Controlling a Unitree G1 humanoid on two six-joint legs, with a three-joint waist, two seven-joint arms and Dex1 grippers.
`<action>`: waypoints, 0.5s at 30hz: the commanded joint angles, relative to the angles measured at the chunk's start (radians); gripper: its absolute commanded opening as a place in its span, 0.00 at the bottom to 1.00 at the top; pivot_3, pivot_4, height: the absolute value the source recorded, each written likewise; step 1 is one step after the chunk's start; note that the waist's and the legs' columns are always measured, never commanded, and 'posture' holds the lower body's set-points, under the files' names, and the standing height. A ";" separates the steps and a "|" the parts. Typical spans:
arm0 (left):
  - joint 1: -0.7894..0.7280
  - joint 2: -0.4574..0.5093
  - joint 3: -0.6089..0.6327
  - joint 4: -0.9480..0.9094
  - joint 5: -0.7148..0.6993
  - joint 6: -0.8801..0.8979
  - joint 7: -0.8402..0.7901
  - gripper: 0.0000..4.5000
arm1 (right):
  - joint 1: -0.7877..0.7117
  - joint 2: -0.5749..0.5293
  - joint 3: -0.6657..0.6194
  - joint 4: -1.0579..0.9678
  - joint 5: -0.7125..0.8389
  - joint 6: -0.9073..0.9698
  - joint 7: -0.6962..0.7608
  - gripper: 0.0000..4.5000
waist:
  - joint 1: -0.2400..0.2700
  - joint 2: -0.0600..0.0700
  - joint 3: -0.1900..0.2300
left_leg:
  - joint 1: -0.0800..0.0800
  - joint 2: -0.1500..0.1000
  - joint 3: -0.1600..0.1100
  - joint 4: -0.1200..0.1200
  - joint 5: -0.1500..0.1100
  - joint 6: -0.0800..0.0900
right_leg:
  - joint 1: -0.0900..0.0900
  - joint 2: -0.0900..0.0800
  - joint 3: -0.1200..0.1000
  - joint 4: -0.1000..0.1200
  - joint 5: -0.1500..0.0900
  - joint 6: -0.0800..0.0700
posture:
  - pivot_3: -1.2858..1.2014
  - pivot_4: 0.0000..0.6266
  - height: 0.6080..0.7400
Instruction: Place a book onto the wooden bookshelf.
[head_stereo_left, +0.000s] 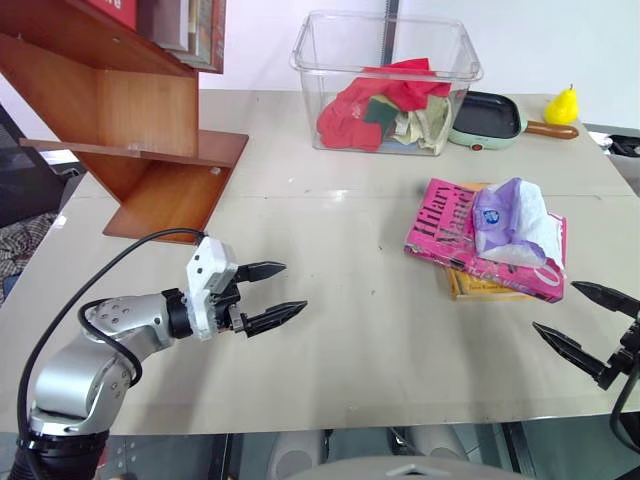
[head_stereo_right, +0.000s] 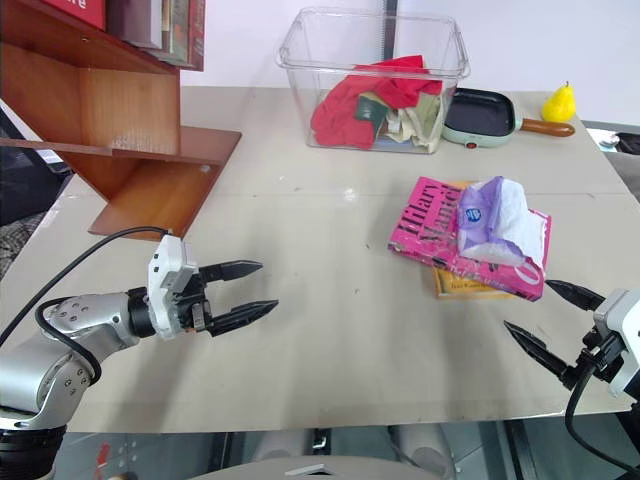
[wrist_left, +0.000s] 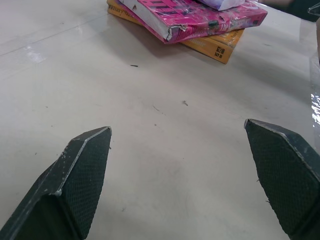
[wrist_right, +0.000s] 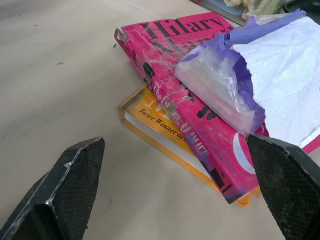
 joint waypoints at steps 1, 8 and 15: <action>-0.055 0.000 -0.002 -0.009 -0.028 -0.021 -0.026 0.98 | -0.062 -0.008 -0.009 -0.074 0.011 0.063 -0.115 1.00 | 0.000 0.000 0.000 | 0.000 0.000 0.000 0.000 0.000 0.000 | 0.000 0.000 0.000 0.000 0.000 0.000 | 0.52 0.24 1.00; -0.233 -0.028 -0.023 -0.060 -0.176 0.036 -0.056 0.98 | -0.373 -0.121 0.001 -0.112 0.248 0.409 -0.419 1.00 | -0.002 -0.002 -0.001 | 0.002 -0.001 0.000 0.001 0.000 0.000 | 0.001 0.001 0.002 0.001 0.001 -0.001 | 0.52 0.24 1.00; -0.331 -0.032 -0.073 -0.080 -0.201 0.059 -0.059 0.98 | -0.698 -0.125 0.240 0.020 0.213 0.666 -0.675 1.00 | -0.002 -0.001 -0.001 | -0.001 -0.002 0.001 0.000 0.000 0.000 | 0.000 0.002 0.001 0.000 0.003 -0.005 | 0.52 0.24 1.00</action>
